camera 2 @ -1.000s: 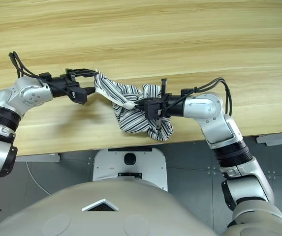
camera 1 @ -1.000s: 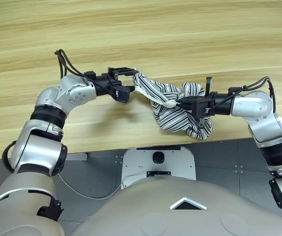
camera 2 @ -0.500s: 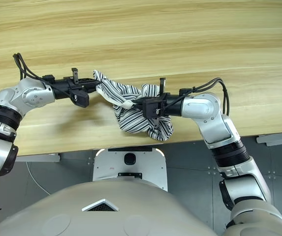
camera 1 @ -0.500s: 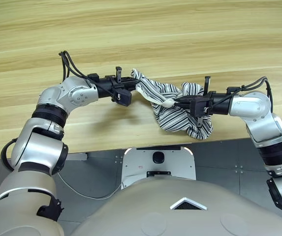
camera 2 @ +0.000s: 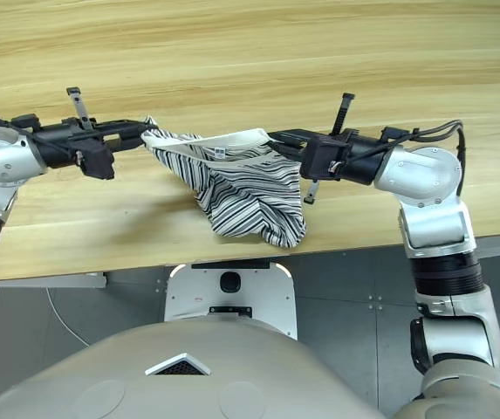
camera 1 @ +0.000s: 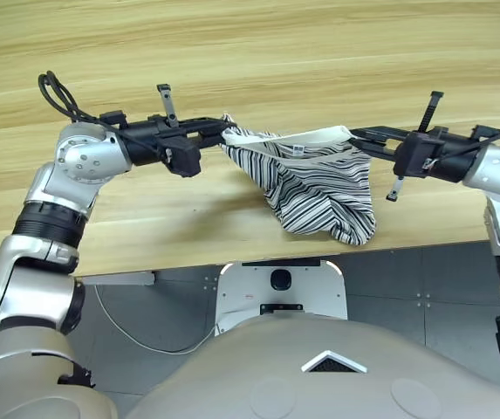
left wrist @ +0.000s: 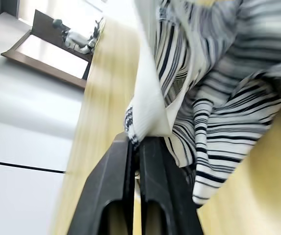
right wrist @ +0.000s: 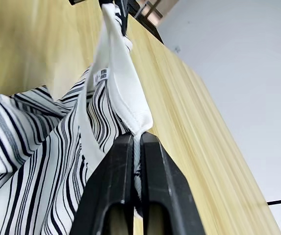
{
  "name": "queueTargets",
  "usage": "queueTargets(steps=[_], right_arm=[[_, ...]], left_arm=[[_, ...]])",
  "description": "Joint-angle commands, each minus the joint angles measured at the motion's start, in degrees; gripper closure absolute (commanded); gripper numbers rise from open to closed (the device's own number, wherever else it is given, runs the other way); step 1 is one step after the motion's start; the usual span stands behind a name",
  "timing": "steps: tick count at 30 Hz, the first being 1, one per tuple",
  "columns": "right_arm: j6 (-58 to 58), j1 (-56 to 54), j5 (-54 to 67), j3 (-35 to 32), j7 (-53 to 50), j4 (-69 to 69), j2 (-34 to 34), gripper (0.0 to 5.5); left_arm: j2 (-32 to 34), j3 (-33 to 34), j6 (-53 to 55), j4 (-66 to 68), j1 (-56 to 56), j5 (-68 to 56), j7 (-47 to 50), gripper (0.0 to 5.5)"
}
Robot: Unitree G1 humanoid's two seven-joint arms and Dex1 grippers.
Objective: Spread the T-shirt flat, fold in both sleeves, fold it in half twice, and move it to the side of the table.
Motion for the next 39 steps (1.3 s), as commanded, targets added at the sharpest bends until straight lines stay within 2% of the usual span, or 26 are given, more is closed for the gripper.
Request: queueTargets(steps=[1, 4, 7, 12, 15, 17, 18, 19, 20, 21, 22, 23, 24, 25, 26, 28, 29, 30, 31, 32, 33, 35, 36, 37, 39], right_arm=[[1.54, -3.15, 7.79, -1.76, 7.0, -1.04, -3.43, 5.4], [6.05, -6.82, 13.87, -2.12, 12.1, -2.55, -5.16, 5.4], [12.59, -9.41, 18.89, -2.33, 16.28, -3.69, -6.87, 5.4], [23.68, -17.56, 20.86, 1.09, 19.76, -1.27, -4.78, 5.4], [22.88, -22.48, 11.45, 5.71, 14.36, 10.08, 0.62, 5.4], [20.03, -28.3, -0.03, 10.19, 3.25, 27.58, 6.96, 5.4], [19.52, -32.61, -5.38, 11.55, -5.69, 37.81, 10.2, 5.4], [19.18, -42.07, -8.79, 10.42, -20.46, 51.7, 13.6, 5.4], [16.64, -54.35, -8.64, 5.69, -36.07, 61.56, 15.04, 5.4], [12.1, -65.09, -8.89, 1.71, -48.0, 66.44, 14.75, 5.4], [5.52, -73.69, -9.66, -1.47, -56.85, 66.96, 13.29, 5.4], [-4.33, -77.44, -15.77, -4.11, -64.48, 57.66, 9.46, 5.4], [-13.51, -74.77, -21.24, -7.05, -65.35, 43.37, 6.98, 5.4], [-23.27, -67.27, -25.32, -7.94, -60.27, 29.12, 6.37, 5.4], [-30.19, -57.72, -28.59, -6.42, -54.54, 18.07, 6.38, 5.4], [-40.24, -31.31, -45.86, 15.49, -45.13, 9.6, 0.57, 5.4], [-42.85, -20.42, -48.55, 23.84, -42.24, 11.55, -1.85, 5.4], [-41.86, -10.31, -49.1, 32.29, -36.93, 15.63, -5.49, 5.4], [-39.41, -3.8, -47.02, 36.95, -31.62, 18.19, -8.09, 5.4], [-35.07, 0.42, -41.1, 40.4, -22.89, 18.44, -11.29, 5.4], [-31.66, 2.52, -35.81, 42.16, -17.0, 17.11, -13.29, 5.4], [-24.02, 3.49, -22.94, 41.4, -9.3, 12.01, -14.22, 5.4], [-22.06, 3.33, -18.68, 39.81, -8.57, 9.95, -13.57, 5.4], [-20.85, 3.38, -15.79, 38.59, -8.44, 8.43, -13.0, 5.4], [-20.11, 3.88, -12.31, 36.75, -9.68, 6.03, -11.09, 5.4]], left_arm=[[9.94, 2.14, 15.06, -20.37, 6.99, -15.47, -9.43, 5.38], [17.2, 6.8, 26.79, -32.7, 9.88, -28.25, -15.21, 5.38], [18.28, 10.53, 36.74, -36.21, 8.12, -35.32, -19.67, 5.38], [12.42, 10.59, 50.42, -29.65, -0.9, -35.92, -26.04, 5.38], [4.18, 5.79, 52.5, -18.33, -8.62, -22.92, -22.63, 5.38], [-4.55, 0.64, 49.94, -0.21, -17.86, -8.01, -15.52, 5.38], [-9.09, -0.89, 49.17, 10.51, -23.52, -1.59, -8.82, 5.38], [-13.65, -1.33, 46.78, 24.94, -34.39, 4.75, 3.94, 5.38], [-15.94, 0.39, 43.82, 35.28, -46.57, 8.77, 17.94, 5.38], [-16.35, 2.69, 40.62, 41.18, -56.94, 11.36, 29.47, 5.38], [-15.17, 4.91, 36.0, 43.14, -65.26, 13.69, 38.64, 5.38], [-10.91, 7.8, 29.29, 37.83, -70.48, 18.96, 47.84, 5.38], [-5.71, 12.6, 22.73, 26.33, -69.46, 25.07, 54.0, 5.38], [-1.42, 17.35, 16.34, 12.37, -62.99, 31.96, 57.27, 5.38], [0.07, 21.62, 10.64, 0.81, -54.29, 35.62, 56.91, 5.38], [-2.02, 15.01, -2.81, -14.99, -27.65, 45.88, 51.77, 5.38], [-2.87, 8.08, -7.28, -17.28, -17.05, 50.44, 51.95, 5.38], [-2.74, -3.11, -9.84, -14.04, -6.36, 53.15, 50.3, 5.38], [-2.27, -11.36, -13.16, -10.58, 0.08, 54.61, 47.96, 5.38], [-1.86, -18.75, -11.13, -4.86, 4.19, 53.08, 40.27, 5.38], [-0.92, -24.41, -12.07, -0.4, 5.75, 52.3, 32.14, 5.38], [4.05, -29.05, 3.5, 0.04, 11.27, 32.61, 4.73, 5.38], [6.98, -29.63, 10.79, -2.94, 12.98, 22.83, -5.74, 5.38], [8.46, -29.22, 15.5, -4.86, 13.95, 16.6, -12.02, 5.38], [8.78, -28.17, 19.38, -7.36, 13.56, 10.51, -17.43, 5.38]])
